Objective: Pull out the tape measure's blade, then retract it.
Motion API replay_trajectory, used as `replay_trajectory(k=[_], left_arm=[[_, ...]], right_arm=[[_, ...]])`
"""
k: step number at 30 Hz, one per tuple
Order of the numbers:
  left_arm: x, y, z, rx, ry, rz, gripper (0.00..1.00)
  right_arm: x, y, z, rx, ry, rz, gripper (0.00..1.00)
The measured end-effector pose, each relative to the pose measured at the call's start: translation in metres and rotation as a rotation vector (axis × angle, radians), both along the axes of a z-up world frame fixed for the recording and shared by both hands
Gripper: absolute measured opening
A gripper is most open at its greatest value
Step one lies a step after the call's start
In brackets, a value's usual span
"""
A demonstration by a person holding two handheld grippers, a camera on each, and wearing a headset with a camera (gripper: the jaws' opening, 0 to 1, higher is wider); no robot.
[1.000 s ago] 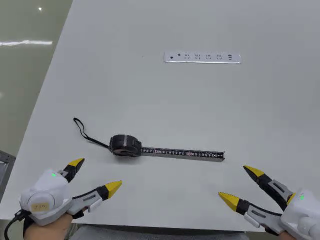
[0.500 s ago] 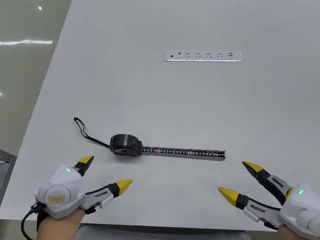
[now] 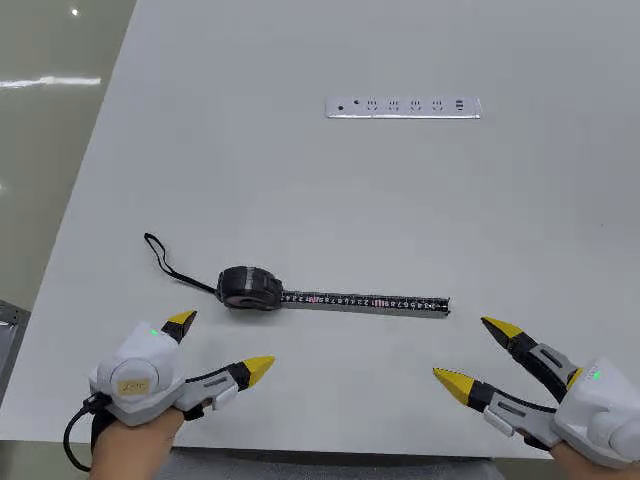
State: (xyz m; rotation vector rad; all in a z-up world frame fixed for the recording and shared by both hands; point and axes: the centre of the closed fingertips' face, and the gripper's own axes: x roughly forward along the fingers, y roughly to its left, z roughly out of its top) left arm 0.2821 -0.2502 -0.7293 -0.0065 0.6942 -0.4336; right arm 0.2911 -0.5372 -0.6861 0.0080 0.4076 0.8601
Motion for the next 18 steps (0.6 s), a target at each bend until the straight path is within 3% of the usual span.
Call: replay_trajectory(k=[6, 9, 11, 18], left_arm=[[0.01, -0.001, -0.004, -0.017, 0.015, 0.026, 0.85], [0.014, -0.004, -0.005, -0.005, 0.017, 0.025, 0.86], [0.017, -0.003, -0.006, -0.026, 0.025, 0.047, 0.86], [0.021, 0.0, -0.009, -0.032, 0.044, 0.077, 0.86]], right_arm=[[0.002, 0.001, -0.005, -0.008, 0.005, 0.002, 0.6], [0.003, 0.001, -0.008, -0.01, 0.01, 0.001, 0.6], [0.004, 0.0, -0.012, -0.008, 0.015, -0.001, 0.6], [0.006, -0.003, -0.018, -0.006, 0.025, -0.011, 0.6]])
